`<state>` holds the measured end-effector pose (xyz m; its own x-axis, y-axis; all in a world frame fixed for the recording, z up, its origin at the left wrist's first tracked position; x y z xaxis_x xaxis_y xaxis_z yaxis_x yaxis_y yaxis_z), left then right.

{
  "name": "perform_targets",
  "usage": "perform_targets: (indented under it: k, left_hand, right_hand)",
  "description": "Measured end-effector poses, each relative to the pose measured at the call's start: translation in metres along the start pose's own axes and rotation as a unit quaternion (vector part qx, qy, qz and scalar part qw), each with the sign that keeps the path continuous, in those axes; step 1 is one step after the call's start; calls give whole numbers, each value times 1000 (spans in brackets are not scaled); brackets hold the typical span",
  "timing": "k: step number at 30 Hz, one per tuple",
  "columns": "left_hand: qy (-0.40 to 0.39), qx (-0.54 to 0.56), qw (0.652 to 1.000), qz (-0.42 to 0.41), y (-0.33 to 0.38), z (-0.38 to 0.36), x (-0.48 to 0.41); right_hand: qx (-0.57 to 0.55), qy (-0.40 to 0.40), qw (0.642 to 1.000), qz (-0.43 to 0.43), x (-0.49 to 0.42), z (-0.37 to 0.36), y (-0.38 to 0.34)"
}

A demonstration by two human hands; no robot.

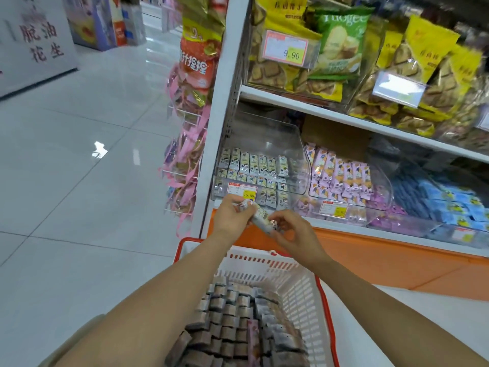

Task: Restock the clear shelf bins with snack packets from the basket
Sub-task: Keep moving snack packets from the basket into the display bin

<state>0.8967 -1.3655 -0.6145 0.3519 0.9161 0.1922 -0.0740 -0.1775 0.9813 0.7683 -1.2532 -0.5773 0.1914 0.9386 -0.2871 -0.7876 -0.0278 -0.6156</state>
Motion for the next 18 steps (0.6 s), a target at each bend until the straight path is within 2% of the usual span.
perform_targets:
  k: [2, 3, 5, 6, 8, 10, 14, 16, 18]
  left_hand:
    - [20, -88, 991, -94, 19, 2, -2]
    - [55, -142, 976, -156, 29, 7, -3]
    - [131, -257, 916, -279, 47, 16, -1]
    - [140, -319, 882, -317, 49, 16, -3]
    - [85, -442, 827, -337, 42, 9, -13]
    - [25, -515, 792, -328, 28, 5, -21]
    - [16, -587, 734, -341, 16, 7, -26]
    - [20, -603, 720, -343, 13, 7, -30]
    - [17, -593, 725, -351, 10, 6, -35]
  right_hand:
    - [-11, 25, 1000, -9, -10, 11, -4]
    - [-23, 41, 999, -20, -16, 17, -4]
    - [-27, 78, 996, -34, -31, 28, -3]
    - [-16, 98, 994, -37, -39, 34, -1]
    - [13, 133, 990, -49, -58, 42, 2]
    - [30, 166, 983, -67, -78, 49, 6]
    - [103, 176, 973, -105, -121, 47, 22]
    - [145, 170, 967, -124, -140, 41, 34]
    - [194, 168, 955, -149, -156, 38, 45]
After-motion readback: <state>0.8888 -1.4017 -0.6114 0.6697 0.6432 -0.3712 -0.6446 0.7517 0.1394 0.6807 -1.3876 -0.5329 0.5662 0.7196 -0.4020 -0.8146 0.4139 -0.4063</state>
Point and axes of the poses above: each hand's wrist, its own x-axis away from the middle knuckle, its own z-axis out of the back of the hand, y = z × x, the point moved 7 cm from there along -x, towards the middle knuckle, and after that the axes turned 3 degrees about y, right-handed, at the moved point
